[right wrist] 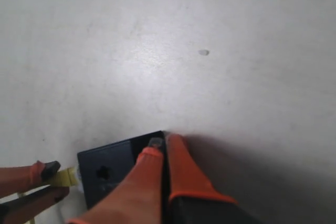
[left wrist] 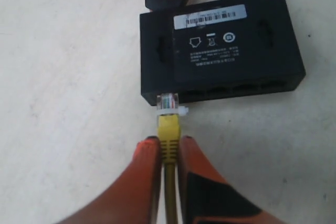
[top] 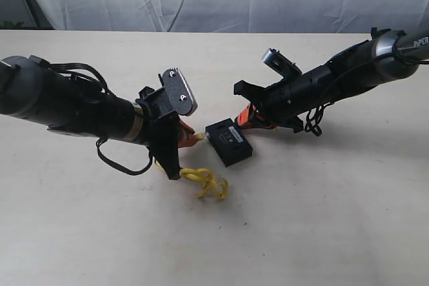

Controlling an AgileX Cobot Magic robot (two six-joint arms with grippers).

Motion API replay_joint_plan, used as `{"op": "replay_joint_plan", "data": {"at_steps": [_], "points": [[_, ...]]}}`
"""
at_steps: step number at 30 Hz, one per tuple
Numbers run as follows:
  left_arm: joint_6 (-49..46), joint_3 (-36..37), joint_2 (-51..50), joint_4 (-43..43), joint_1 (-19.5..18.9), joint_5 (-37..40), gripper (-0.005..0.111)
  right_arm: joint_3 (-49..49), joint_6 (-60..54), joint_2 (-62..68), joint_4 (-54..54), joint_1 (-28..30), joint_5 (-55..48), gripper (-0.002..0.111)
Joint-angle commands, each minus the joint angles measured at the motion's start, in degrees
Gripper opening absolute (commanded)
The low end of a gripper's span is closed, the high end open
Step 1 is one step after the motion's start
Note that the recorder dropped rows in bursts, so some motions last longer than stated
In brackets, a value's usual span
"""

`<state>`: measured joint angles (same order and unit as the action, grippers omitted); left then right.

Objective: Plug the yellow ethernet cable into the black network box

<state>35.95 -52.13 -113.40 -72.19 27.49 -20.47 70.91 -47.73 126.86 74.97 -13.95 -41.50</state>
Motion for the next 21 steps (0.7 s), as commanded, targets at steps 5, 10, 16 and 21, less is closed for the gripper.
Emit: {"op": "replay_joint_plan", "data": {"at_steps": [5, 10, 16, 21], "points": [[-1.16, 0.42, 0.67, -0.84, 0.03, -1.87, 0.0, 0.21, -0.08, 0.17, -0.06, -0.05, -0.12, -0.001], [-1.95, 0.3, 0.08, -0.25, 0.03, -2.52, 0.0, 0.21, -0.14, 0.17, -0.06, -0.05, -0.36, -0.001], [-5.54, -0.94, -2.44, 3.94, 0.03, -5.97, 0.0, 0.21, -0.14, 0.17, -0.06, -0.05, -2.97, -0.001], [-7.0, -2.32, -4.47, 6.39, 0.03, -6.52, 0.0, 0.21, -0.14, 0.17, -0.06, -0.05, -3.35, -0.001]]}}
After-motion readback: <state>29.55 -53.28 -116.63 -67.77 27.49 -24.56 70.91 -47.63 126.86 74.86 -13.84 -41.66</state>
